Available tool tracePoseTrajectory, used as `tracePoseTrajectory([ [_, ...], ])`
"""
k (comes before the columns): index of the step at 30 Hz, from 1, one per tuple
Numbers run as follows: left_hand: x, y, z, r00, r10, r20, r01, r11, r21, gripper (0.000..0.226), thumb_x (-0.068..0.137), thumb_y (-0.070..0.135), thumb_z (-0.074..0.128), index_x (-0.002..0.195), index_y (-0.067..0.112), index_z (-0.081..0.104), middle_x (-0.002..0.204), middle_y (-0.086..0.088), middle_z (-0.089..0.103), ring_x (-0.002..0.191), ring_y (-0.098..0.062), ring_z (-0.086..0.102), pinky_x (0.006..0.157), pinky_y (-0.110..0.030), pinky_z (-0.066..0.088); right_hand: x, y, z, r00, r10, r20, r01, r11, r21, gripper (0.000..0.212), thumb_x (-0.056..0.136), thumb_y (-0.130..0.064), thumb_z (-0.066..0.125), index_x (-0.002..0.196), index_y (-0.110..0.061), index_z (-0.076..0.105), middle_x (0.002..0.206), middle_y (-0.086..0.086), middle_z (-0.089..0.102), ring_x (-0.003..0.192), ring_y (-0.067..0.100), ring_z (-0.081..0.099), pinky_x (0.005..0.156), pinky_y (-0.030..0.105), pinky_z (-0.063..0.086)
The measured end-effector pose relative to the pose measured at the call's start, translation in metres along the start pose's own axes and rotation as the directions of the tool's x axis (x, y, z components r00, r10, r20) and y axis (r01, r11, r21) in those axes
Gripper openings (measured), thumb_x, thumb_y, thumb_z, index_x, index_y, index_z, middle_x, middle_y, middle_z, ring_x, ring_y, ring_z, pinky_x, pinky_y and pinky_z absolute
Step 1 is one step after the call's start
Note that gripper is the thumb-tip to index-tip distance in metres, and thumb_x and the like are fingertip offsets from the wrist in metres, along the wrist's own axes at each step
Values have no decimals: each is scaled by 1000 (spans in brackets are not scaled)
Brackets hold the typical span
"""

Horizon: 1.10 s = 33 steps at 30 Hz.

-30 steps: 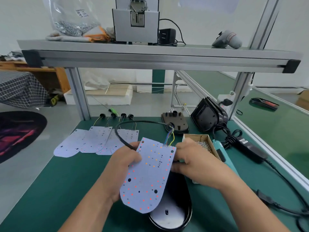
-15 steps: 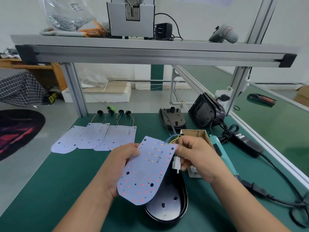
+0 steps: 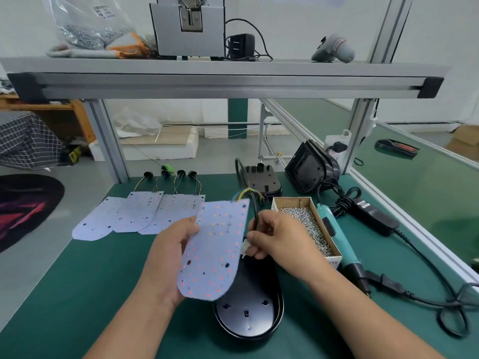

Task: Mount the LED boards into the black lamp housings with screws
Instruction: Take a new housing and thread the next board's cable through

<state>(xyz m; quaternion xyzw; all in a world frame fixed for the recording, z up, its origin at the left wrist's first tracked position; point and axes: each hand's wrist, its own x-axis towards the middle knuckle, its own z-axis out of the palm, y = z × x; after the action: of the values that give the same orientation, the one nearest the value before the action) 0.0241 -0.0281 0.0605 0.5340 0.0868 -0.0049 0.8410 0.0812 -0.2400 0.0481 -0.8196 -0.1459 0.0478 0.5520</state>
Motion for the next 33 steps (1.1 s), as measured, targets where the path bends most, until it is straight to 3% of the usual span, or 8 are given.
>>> tracePoseTrajectory([
  [5,-3,-10,11,992,64,-106,-45,983,180,47,68,23,56,97,-14,53,92,-10,47,80,-30,37,62,-34,33,-1,-5,-2,999,-1,36,0,999,34,9,95,-4,67,99,3,63,78,5,76,72,22,78,65,28,60],
  [12,-2,-9,10,993,9,-114,15,978,206,42,75,25,58,89,-14,45,88,-11,44,78,-30,36,64,-36,31,-3,-5,10,990,-114,77,132,948,-289,13,81,-5,57,85,-16,62,77,-1,73,63,4,56,61,25,49],
  [16,33,-17,-19,982,-93,-163,166,836,523,47,115,4,34,71,19,31,78,1,32,64,-17,31,45,-10,31,-2,-2,11,989,-128,80,147,933,-329,18,80,-10,57,74,-27,56,65,-9,66,53,6,56,52,22,46],
  [19,57,-11,-16,977,-191,-94,203,695,690,36,116,5,30,86,14,48,112,-18,56,89,-23,41,55,-13,36,-4,-3,10,980,-187,61,196,902,-384,7,83,-25,60,77,-28,57,71,-8,64,64,11,53,64,35,50],
  [21,30,-9,-15,945,-325,-37,290,780,554,13,108,13,47,112,8,58,124,-25,58,100,-23,40,71,-26,36,-3,-3,8,973,-225,49,222,863,-454,13,86,-25,61,75,-23,54,75,-1,63,75,18,55,67,38,47],
  [24,2,-12,-1,956,-266,127,260,964,58,24,87,19,65,109,11,59,100,-18,54,86,-30,51,70,-38,44,-1,-2,3,978,-210,22,191,836,-514,38,90,-14,61,62,-25,38,78,5,52,78,25,49,67,43,43],
  [27,-2,-21,5,979,-187,85,178,979,100,13,101,10,54,107,3,64,100,-19,63,89,-30,57,77,-42,46,-2,-2,1,982,-188,9,168,854,-492,41,89,-8,59,60,-23,34,76,3,47,71,24,43,62,42,37],
  [33,-9,-16,18,993,-119,7,119,991,57,14,101,13,56,92,7,64,88,-16,68,69,-28,65,58,-35,55,2,-1,-5,974,-225,12,209,884,-417,34,87,-2,61,66,-21,42,75,-4,49,73,22,38,59,38,36],
])
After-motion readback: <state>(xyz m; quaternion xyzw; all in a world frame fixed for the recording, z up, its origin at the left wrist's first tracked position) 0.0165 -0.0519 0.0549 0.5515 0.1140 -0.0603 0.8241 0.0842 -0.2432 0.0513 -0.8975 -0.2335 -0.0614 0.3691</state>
